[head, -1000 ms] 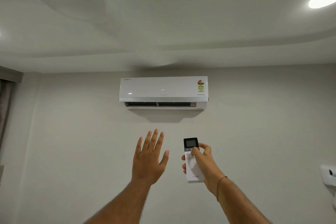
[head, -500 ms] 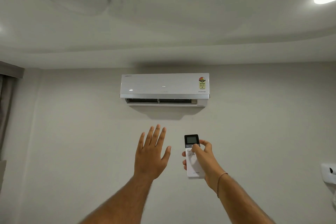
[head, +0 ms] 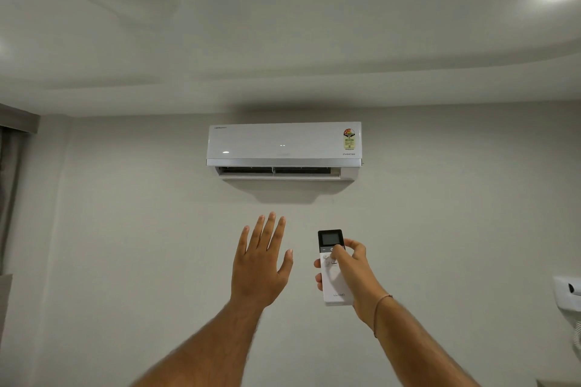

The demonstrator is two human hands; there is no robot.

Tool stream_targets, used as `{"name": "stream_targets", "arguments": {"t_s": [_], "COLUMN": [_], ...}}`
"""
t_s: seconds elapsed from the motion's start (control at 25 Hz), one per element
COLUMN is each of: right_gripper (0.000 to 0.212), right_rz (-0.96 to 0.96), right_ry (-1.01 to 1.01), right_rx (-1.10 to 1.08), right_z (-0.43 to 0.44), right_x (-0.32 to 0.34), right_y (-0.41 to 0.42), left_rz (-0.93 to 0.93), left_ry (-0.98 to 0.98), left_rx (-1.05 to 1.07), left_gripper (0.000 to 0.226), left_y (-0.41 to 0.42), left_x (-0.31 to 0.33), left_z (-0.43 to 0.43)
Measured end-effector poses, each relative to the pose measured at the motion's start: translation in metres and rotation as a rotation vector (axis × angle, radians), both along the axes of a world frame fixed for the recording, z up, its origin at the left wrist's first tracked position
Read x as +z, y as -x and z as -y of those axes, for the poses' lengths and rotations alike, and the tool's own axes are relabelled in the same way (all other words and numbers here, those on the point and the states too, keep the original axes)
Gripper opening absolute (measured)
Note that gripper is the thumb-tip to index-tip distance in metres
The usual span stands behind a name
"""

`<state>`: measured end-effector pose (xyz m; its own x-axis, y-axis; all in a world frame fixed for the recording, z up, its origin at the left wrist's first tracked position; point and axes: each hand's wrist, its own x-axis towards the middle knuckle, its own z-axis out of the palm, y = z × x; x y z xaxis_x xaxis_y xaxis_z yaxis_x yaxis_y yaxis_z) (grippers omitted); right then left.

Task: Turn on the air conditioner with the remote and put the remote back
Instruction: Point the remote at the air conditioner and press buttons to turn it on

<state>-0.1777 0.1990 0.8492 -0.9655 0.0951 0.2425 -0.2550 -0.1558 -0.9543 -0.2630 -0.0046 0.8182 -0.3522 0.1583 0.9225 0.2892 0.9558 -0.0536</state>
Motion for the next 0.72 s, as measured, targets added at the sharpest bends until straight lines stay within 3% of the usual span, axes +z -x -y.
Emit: {"name": "stream_targets", "arguments": {"t_s": [0.72], "right_gripper": [0.045], "right_rz": [0.021], "right_ry": [0.040], "right_rx": [0.007], "right_z": [-0.0014], "right_x": [0.0043], "right_y": [-0.0056], "left_rz": [-0.018], "left_ry": [0.026], "left_rx": [0.011], "left_gripper": [0.070], "left_y": [-0.0041], "left_x": [-0.0015], "left_z": [0.0072]}}
